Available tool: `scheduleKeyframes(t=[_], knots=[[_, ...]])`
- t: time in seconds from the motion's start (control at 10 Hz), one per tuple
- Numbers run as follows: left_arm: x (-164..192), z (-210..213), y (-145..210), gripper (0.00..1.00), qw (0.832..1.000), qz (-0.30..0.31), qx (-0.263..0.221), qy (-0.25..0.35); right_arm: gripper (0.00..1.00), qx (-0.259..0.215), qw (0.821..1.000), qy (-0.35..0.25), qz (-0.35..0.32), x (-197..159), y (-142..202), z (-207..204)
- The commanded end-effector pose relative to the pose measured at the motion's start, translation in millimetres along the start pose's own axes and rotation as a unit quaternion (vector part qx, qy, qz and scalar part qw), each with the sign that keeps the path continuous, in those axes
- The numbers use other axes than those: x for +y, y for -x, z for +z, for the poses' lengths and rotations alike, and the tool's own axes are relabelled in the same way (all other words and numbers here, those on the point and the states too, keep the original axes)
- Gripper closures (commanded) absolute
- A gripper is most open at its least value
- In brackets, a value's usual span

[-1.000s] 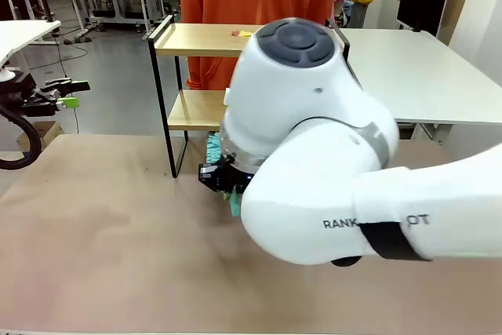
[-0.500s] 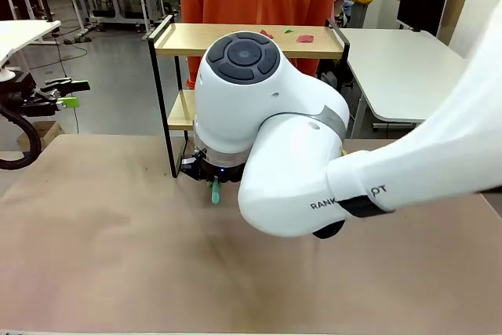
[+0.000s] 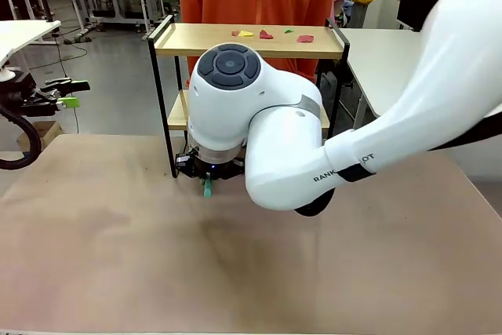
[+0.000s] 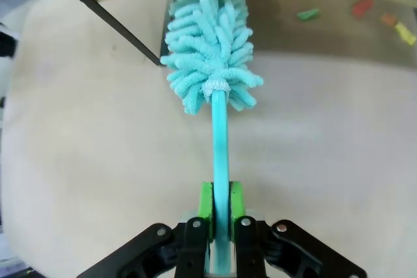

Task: Clean the shelf.
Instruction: Clean the specific section of the Shelf indicated by the human with the Duster.

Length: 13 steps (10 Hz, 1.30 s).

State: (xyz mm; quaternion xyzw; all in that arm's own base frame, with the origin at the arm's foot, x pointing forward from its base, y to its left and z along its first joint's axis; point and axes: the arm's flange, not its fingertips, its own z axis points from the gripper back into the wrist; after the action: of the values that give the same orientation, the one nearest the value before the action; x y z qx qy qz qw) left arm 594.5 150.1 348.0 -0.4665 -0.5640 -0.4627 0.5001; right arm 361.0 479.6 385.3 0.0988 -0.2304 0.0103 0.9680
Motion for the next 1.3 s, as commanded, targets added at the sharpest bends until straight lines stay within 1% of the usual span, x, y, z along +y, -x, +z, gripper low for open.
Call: scheduleKeyframes(t=[0.0, 0.2, 0.3, 0.4, 0.8, 0.9, 1.2], knots=[[-2.3, -0.9, -3.7, 0.0, 1.0, -0.001, 0.001, 0.002, 0.87, -0.013, 1.0, -0.01, -0.009, 40.3, -10.6, -35.6], [-2.3, -0.9, -3.7, 0.0, 1.0, -0.001, 0.001, 0.002, 0.87, 0.007, 1.0, -0.002, -0.018, 42.1, -11.3, -44.5], [-2.3, -0.9, -3.7, 0.0, 1.0, -0.001, 0.001, 0.002, 0.87, 0.031, 0.999, 0.0, -0.025, 41.0, -11.4, -42.0], [-2.3, -0.9, -3.7, 0.0, 1.0, -0.001, 0.001, 0.002, 0.87, -0.003, 1.0, 0.001, -0.015, 24.4, -7.2, -30.8], [-2.3, -0.9, -3.7, 0.0, 1.0, -0.001, 0.001, 0.002, 0.87, -0.003, 1.0, 0.001, -0.015, 24.4, -7.2, -30.8], [-2.3, -0.9, -3.7, 0.0, 1.0, -0.001, 0.001, 0.002, 0.87, -0.005, 1.0, 0.01, -0.021, 29.6, -9.5, -34.9], [-2.3, -0.9, -3.7, 0.0, 1.0, -0.001, 0.001, 0.002, 0.87, 0.008, 0.999, 0.024, -0.044, -11.0, -7.8, -30.4]])
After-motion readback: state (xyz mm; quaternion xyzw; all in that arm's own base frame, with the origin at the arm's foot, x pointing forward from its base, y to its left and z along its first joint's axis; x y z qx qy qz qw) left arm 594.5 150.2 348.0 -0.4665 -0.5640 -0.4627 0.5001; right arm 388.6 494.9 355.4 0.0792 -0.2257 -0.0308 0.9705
